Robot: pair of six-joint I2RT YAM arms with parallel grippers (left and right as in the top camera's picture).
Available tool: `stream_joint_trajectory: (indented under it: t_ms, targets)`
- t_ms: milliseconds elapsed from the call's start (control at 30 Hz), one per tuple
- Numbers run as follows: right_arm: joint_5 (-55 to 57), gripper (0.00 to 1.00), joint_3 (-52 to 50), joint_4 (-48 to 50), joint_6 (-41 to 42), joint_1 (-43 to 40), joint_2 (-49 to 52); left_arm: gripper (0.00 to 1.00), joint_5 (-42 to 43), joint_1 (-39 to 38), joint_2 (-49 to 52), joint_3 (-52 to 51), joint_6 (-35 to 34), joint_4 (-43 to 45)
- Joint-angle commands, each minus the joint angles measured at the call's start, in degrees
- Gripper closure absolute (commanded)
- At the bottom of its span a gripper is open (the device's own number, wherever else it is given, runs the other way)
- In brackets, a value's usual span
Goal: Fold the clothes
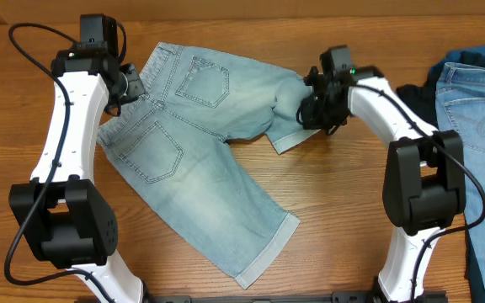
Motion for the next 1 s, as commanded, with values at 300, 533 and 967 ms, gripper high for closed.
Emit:
stream_joint_trajectory:
  t_ms: [300, 533, 967]
  targets:
    - [-0.04, 0.96, -7.21, 13.40, -0.09, -0.09, -1.27, 0.78, 15.85, -4.28, 15.21, -0.13, 19.17, 11.28]
    - [-1.77, 0.96, -7.21, 17.20, -0.07, -0.09, -1.27, 0.77, 15.80, -4.31, 19.74, -0.13, 18.97, 12.79]
    - [14.84, 0.96, -12.96, 9.97, 4.63, -9.09, -0.37, 0.75, 11.39, -4.24, 19.74, -0.13, 18.99, 14.88]
